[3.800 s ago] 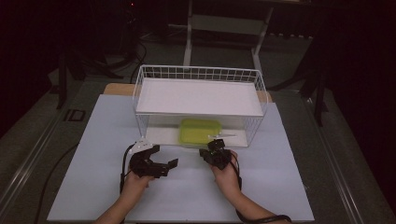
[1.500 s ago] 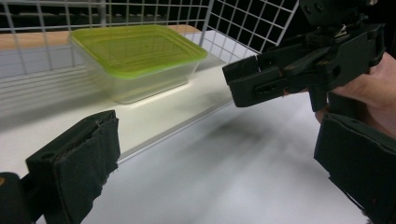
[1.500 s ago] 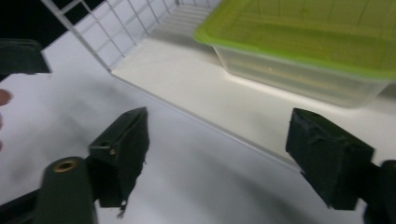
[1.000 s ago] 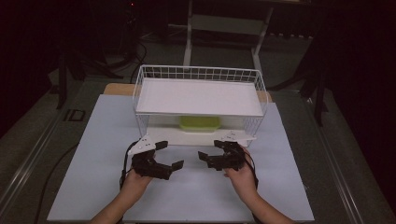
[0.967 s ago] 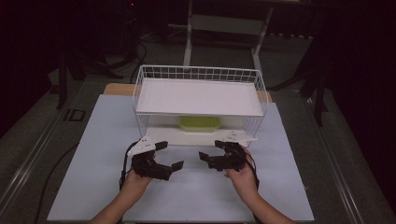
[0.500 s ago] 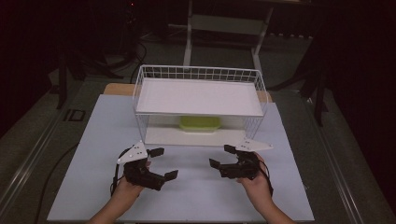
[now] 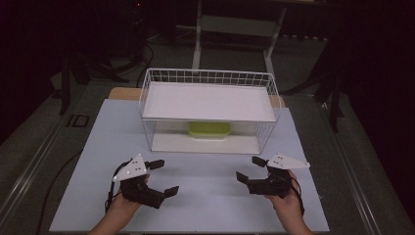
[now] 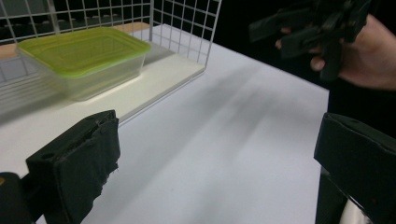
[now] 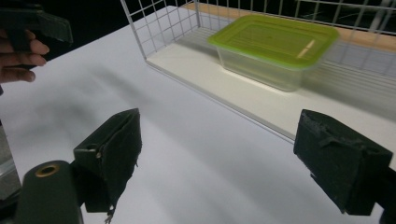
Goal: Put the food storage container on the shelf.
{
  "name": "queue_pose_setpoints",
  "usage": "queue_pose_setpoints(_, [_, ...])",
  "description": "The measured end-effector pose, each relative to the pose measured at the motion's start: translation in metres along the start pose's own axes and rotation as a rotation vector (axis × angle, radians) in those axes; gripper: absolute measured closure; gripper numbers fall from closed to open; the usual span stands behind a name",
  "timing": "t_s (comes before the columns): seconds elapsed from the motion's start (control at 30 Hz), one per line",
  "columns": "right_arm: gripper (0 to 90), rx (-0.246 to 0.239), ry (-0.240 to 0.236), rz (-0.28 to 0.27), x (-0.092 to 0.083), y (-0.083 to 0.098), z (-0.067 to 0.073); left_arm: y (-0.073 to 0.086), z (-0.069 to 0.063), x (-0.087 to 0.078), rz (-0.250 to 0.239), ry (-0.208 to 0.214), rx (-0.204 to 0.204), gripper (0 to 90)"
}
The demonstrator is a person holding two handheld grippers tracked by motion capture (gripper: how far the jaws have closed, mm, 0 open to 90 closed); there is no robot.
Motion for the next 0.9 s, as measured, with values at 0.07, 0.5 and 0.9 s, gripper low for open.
queue_pose_setpoints(0.07, [15.2, -0.012, 0.007, -0.003, -0.005, 0.002, -0.002, 0.003, 0.001, -0.003, -0.001, -0.002, -0.009, 1.1])
queue_pose_setpoints(0.5, [14.1, 0.023, -0.015, 0.019, -0.025, 0.025, -0.018, 0.029, 0.0, -0.022, 0.025, -0.028, -0.043, 1.1])
queue_pose_setpoints(0.9, [14.1, -0.023, -0.035, 0.026, -0.027, 0.041, -0.024, 0.043, -0.006, -0.02, 0.032, -0.013, -0.059, 1.1])
Point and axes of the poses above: each handheld gripper's, and its own axes: x roughly forward along the jaws, y roughly out of its underside, z roughly to its left, the point moved 5 cm from there along x, roughly forward along the jaws, and after that the axes turned 13 degrees about x, right-handed, at the moved point
